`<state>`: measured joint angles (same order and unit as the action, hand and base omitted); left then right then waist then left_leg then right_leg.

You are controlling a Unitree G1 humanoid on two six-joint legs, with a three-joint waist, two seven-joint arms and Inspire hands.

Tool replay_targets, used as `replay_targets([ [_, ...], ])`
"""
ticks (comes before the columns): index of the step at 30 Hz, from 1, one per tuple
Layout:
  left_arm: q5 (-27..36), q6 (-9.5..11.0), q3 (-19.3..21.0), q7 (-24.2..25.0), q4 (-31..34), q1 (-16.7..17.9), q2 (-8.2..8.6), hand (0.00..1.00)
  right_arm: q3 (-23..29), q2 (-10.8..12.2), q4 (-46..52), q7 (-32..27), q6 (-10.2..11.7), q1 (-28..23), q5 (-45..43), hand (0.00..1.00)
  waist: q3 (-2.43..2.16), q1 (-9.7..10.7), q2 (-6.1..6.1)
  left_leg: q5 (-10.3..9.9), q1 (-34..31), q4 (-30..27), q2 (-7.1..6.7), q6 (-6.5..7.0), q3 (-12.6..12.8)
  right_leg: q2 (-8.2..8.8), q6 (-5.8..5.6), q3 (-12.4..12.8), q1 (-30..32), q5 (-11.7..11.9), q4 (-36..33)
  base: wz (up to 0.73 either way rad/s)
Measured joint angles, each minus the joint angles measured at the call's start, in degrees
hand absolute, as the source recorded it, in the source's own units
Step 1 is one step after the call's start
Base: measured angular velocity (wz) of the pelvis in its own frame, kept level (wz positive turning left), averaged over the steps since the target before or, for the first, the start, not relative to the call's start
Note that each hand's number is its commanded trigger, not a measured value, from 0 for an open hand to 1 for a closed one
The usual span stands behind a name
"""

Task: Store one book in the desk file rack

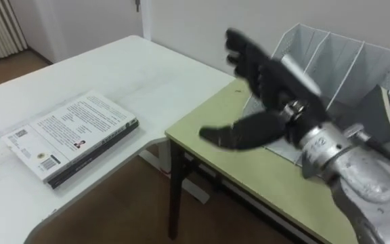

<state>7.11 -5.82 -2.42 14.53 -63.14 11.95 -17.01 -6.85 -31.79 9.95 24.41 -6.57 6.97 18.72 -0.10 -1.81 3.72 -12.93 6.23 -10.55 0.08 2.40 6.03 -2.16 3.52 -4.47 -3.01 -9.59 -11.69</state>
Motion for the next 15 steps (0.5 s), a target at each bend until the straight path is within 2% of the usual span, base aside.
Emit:
replay_targets([
  [4, 0.11, -0.21, -1.51, 0.6, -0.09, -0.82, -0.8, 0.0, -2.09, 0.04, -0.34, 8.01, -0.85, -3.89, -6.45, 0.0, -0.02, -0.45, 0.23, -0.03, -0.54, -0.11, 0.07, -0.04, 0.01, -0.01, 0.06, -0.29, 0.2, 0.08, 0.19, -0.01],
  [8, 0.13, -0.45, -4.3, 0.96, -2.13, -2.85, -1.35, 0.0, -4.58, 0.29, -4.29, 14.28, -1.82, -8.88, -12.35, 0.0, 0.21, -1.95, 0.17, -0.04, -0.51, -0.14, 0.06, -0.05, 0.0, 0.05, 0.06, -0.38, 0.1, 0.09, 0.15, 0.01],
  [10, 0.19, -0.62, -4.65, 0.91, -2.12, -3.28, -1.38, 0.0, -5.2, 1.14, -7.76, 16.19, -2.21, -9.85, -14.92, 0.0, 0.3, -1.98, 0.02, -0.05, -0.47, -0.2, 0.06, -0.04, -0.04, 0.08, 0.05, -0.52, 0.05, 0.1, 0.06, 0.02],
  [15, 0.16, -1.4, -4.53, 0.61, -2.18, -3.55, -0.96, 0.0, -5.63, 5.4, -20.24, 18.3, -4.05, -12.95, -25.81, 0.0, 0.32, -2.17, -0.48, -0.07, -0.48, -0.18, 0.13, -0.06, 0.16, 0.06, 0.13, -0.44, 0.11, 0.16, 0.15, -0.03],
])
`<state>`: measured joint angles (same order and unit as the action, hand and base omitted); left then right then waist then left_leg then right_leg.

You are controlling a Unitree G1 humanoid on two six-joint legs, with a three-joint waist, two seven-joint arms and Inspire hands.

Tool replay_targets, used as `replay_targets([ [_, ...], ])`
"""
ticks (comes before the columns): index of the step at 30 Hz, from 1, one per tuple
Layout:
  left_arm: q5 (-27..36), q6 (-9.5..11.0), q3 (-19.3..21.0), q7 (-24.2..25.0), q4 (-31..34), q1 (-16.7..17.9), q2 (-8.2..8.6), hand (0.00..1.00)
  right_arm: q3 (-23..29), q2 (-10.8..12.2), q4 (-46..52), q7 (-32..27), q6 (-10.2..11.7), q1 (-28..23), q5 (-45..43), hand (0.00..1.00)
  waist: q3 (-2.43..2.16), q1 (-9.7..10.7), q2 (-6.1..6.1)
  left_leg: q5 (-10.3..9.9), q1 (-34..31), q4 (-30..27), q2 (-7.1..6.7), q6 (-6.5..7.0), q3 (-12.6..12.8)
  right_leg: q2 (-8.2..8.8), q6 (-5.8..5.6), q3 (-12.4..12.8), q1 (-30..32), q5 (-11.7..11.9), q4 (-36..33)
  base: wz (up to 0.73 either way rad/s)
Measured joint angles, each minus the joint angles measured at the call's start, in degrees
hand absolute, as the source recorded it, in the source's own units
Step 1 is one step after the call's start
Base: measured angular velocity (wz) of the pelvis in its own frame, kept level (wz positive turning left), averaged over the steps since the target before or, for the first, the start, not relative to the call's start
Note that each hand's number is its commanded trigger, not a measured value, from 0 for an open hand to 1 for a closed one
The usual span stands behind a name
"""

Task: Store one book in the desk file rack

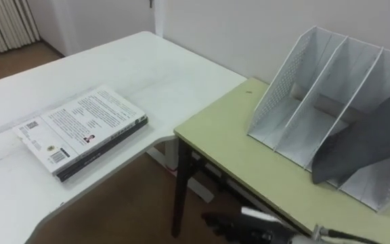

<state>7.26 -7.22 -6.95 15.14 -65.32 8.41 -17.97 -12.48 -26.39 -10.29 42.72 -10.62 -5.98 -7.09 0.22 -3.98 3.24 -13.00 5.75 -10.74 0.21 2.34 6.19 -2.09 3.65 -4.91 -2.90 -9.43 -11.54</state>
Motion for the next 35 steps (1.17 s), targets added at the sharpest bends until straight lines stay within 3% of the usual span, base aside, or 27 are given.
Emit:
replay_targets([
  [7, 0.66, 0.17, 0.11, -1.72, 0.02, 0.37, 1.35, 0.0, 0.5, 4.53, -21.09, -3.79, 0.82, -1.16, -6.86, 0.0, -0.17, 0.33, -1.18, 0.0, -0.14, -0.25, -0.06, 0.0, -0.11, 0.08, -0.03, -0.13, -0.1, 0.01, 0.23, 0.01],
  [10, 0.52, 0.19, 2.51, -2.21, 0.06, 1.4, 2.25, 0.0, 5.98, 6.73, -30.91, -6.61, 2.37, -0.78, -6.38, 0.0, -0.56, 0.51, -1.76, 0.0, 0.04, -0.14, -0.06, 0.0, -0.3, 0.07, -0.06, -0.29, -0.72, 0.04, 0.93, 0.04],
  [17, -0.63, 0.16, 8.04, -5.1, -0.05, 3.19, 4.61, 0.0, 15.54, 12.05, -51.83, -17.35, 6.34, 0.35, 3.56, 0.0, -0.32, 0.75, -1.95, -0.04, 1.47, 0.53, -0.06, -0.06, -0.27, 0.02, -0.09, -0.66, -2.22, -0.03, 2.08, 0.04],
  [21, -0.7, 0.02, 8.96, -6.05, -0.07, 3.64, 5.67, 0.0, 16.18, 13.42, -56.33, -23.68, 7.07, 0.29, 9.15, 0.0, -0.08, 1.29, -2.44, -0.03, 1.79, 1.12, -0.14, -0.05, -0.6, 0.03, -0.17, -0.68, -2.8, -0.08, 1.99, 0.0],
  [27, -2.86, -0.87, 9.28, -7.79, -0.05, 4.04, 6.82, 0.0, 17.22, 14.81, -59.6, -30.9, 8.03, 0.14, 12.32, 0.0, -0.17, 3.01, -3.48, -0.03, 1.83, 0.93, -0.18, -0.06, -0.75, -0.01, -0.2, -0.85, -3.0, -0.11, 2.9, 0.03],
  [35, -5.74, -1.47, 10.28, -9.62, -0.04, 4.39, 7.87, 0.0, 18.25, 15.69, -60.99, -35.73, 8.22, 0.28, 12.67, 0.0, -0.22, 4.36, -3.87, -0.03, 1.87, 0.98, -0.25, -0.06, -0.78, 0.08, -0.25, -1.21, -3.04, -0.16, 2.99, 0.0],
])
